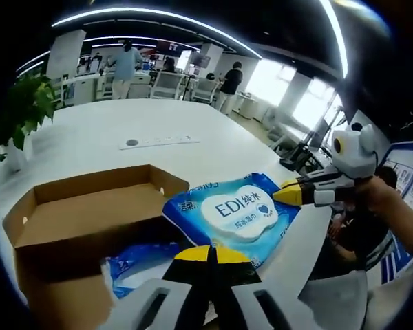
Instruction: Operate the shoe box by opening the lid, removing the specified soft item, and placing it in the target area until the item is outside and the box remains undamaged.
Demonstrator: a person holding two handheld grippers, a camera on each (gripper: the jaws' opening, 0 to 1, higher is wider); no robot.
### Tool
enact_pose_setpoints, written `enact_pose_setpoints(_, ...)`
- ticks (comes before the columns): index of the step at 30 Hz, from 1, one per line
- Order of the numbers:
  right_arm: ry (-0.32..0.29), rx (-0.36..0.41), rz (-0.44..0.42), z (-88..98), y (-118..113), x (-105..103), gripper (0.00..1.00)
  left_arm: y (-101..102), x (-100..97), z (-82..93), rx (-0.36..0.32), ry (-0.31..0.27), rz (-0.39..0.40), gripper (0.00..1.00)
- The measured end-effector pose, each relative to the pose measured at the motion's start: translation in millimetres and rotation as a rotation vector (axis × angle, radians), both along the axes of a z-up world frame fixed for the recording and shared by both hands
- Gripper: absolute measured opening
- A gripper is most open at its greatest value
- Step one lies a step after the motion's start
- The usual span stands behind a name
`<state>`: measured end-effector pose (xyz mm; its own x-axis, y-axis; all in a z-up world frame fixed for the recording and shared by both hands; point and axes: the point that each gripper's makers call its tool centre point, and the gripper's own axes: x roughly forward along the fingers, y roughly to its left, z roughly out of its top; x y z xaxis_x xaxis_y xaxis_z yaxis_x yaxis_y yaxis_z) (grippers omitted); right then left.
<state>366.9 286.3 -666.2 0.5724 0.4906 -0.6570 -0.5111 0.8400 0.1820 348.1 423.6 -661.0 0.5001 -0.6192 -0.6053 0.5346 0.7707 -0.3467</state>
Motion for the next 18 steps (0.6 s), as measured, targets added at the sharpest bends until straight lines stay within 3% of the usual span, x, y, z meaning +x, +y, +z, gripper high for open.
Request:
enact_pose_setpoints(12, 0.006, -0.039, -0.040, -8.8, -31.8, 1.7, 0.00, -34.3, 2.3, -6.4, -0.006, 0.012, -0.059, 0.00)
enact_pose_setpoints(18, 0.014, -0.054, -0.037, -16.7, -37.4, 8.3, 0.00, -43.2, 8.4, -14.5, 0.028, 0.024, -0.088, 0.00)
